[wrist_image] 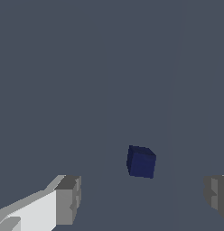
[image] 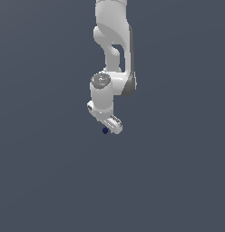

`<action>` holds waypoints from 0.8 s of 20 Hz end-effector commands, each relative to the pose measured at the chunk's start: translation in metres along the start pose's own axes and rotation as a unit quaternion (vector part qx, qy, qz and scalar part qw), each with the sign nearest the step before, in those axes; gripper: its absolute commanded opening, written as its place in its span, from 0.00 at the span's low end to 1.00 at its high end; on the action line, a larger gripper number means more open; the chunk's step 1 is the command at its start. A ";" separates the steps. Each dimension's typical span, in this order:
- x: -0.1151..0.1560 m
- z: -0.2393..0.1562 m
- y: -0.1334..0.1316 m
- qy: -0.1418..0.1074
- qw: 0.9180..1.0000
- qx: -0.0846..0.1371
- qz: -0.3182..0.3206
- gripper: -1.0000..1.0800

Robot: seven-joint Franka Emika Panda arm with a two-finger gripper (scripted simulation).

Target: Pick up the object and move it to a goal position.

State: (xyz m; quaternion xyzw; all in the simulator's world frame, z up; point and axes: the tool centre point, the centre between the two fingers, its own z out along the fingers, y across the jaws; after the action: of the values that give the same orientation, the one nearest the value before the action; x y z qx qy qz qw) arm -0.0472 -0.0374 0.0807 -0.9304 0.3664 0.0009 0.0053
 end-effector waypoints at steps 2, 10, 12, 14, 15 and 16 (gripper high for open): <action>-0.003 0.008 0.005 0.001 0.999 -0.002 0.033 0.96; -0.006 0.017 0.012 0.003 0.998 -0.004 0.070 0.96; -0.006 0.017 0.012 0.003 0.997 -0.004 0.071 0.96; -0.006 0.017 0.012 0.003 0.998 -0.004 0.069 0.96; -0.006 0.018 0.012 0.003 0.998 -0.004 0.069 0.96; -0.006 0.020 0.012 0.003 0.998 -0.004 0.069 0.96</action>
State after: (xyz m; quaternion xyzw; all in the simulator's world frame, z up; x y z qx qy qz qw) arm -0.0595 -0.0416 0.0624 -0.9031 0.4294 0.0000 0.0002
